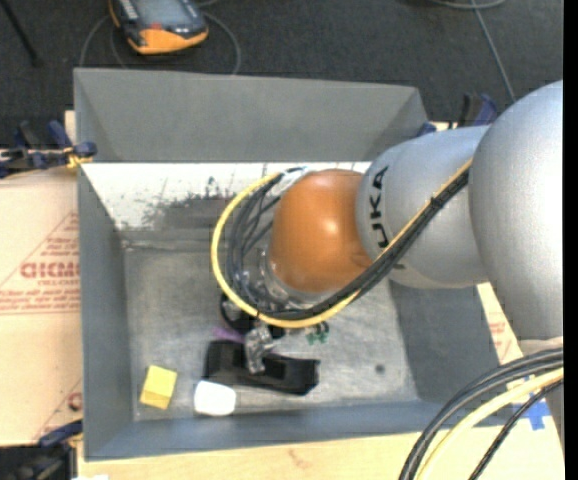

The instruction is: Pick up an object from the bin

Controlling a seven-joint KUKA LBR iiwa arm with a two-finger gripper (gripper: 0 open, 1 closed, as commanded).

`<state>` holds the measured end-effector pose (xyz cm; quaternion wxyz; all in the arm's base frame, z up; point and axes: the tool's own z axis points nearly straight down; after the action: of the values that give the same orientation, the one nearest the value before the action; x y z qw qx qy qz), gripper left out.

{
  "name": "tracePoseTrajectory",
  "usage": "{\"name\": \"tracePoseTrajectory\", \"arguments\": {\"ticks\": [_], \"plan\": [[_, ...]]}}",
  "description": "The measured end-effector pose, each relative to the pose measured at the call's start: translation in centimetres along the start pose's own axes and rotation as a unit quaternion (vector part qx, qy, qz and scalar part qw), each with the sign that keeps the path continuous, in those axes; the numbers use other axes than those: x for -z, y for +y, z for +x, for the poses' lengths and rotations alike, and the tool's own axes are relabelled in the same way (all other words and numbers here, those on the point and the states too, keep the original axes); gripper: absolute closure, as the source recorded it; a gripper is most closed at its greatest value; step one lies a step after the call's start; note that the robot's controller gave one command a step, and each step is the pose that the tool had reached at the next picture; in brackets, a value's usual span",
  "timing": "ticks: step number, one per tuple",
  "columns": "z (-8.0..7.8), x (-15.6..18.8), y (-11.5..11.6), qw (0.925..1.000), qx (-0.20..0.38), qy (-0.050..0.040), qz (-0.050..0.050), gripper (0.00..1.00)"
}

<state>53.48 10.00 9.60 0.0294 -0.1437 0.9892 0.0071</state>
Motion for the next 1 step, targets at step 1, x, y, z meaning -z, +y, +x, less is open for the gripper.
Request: {"name": "tracePoseTrajectory", "arguments": {"ticks": [1], "plan": [[0.02,-0.01,0.01,1.0000,0.000,0.0003,0.000,1.00]]}}
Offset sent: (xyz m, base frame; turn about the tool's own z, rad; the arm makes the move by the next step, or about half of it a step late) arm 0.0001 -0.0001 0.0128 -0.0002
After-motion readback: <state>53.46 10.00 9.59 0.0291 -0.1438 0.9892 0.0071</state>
